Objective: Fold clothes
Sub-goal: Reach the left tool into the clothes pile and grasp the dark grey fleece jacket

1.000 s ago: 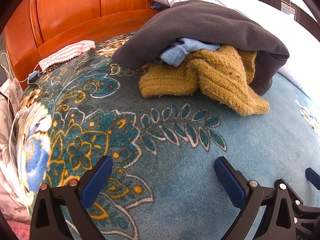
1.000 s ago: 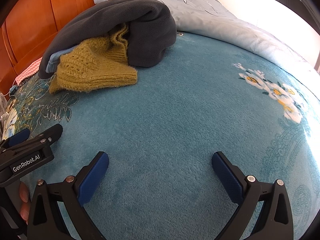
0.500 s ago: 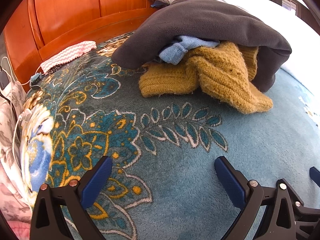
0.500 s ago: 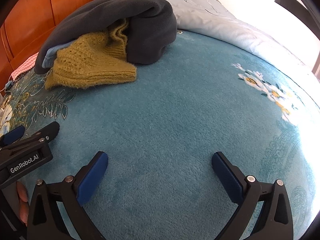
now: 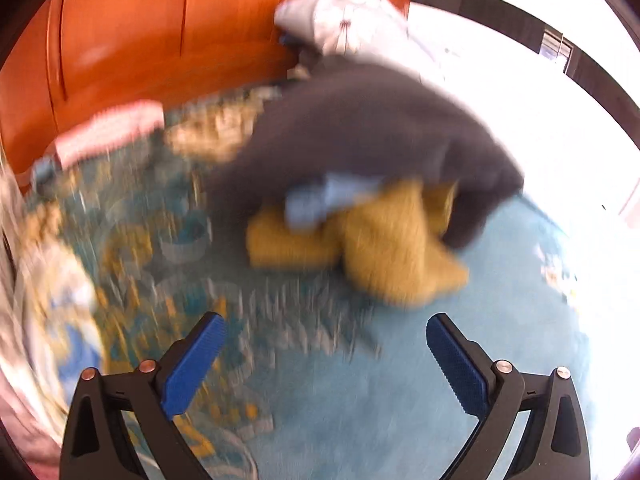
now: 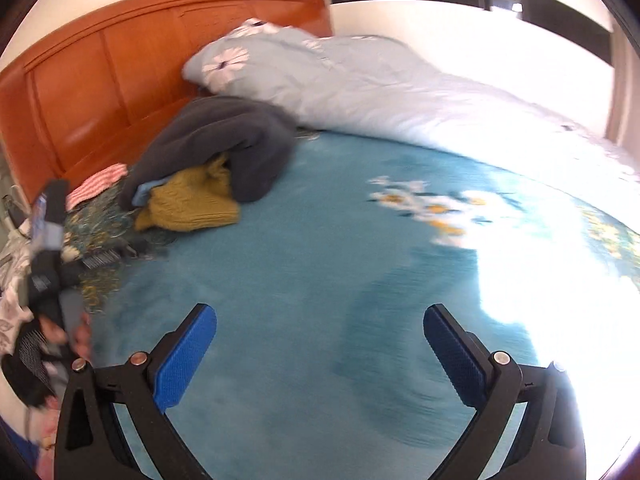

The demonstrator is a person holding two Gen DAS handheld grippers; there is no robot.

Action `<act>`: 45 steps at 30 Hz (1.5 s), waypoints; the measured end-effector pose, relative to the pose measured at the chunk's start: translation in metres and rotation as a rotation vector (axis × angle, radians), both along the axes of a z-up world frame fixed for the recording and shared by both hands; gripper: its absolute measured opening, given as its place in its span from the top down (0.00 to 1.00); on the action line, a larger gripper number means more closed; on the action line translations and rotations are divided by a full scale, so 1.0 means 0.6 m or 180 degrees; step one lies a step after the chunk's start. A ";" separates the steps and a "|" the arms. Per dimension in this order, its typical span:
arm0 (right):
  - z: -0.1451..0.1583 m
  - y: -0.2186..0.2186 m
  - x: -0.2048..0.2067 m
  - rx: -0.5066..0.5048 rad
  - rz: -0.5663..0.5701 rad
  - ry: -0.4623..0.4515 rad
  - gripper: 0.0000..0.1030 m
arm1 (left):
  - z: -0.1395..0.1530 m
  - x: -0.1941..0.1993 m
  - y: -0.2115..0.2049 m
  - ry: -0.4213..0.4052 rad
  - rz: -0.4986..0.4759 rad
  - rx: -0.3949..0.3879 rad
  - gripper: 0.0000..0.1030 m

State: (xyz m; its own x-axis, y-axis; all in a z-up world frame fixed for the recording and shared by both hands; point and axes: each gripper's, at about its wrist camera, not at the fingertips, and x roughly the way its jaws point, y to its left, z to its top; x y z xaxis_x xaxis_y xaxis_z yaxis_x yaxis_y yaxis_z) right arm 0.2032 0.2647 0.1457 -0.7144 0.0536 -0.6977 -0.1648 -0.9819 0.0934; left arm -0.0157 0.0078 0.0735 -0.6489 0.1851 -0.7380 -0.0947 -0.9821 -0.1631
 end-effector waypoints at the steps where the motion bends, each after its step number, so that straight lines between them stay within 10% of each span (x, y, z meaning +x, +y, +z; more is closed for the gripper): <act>1: 0.005 0.022 0.018 -0.0014 -0.0086 -0.0006 0.00 | 0.018 -0.011 0.010 0.0023 -0.0039 0.0031 0.01; 12: 0.006 0.146 0.132 -0.0575 -0.0578 -0.0098 0.00 | 0.059 -0.076 0.212 -0.0013 -0.0267 -0.0384 0.01; 26: -0.029 0.234 0.225 -0.0831 -0.1016 -0.0197 0.00 | 0.010 -0.153 0.194 -0.0313 0.0378 0.1541 0.01; 34: -0.050 0.244 0.224 -0.0968 -0.1061 -0.0208 0.00 | 0.026 -0.165 0.148 -0.0295 0.0667 0.1749 0.79; 45: -0.057 0.250 0.234 -0.1150 -0.1087 -0.0150 0.00 | 0.205 -0.089 0.195 0.0527 -0.0033 0.1072 0.96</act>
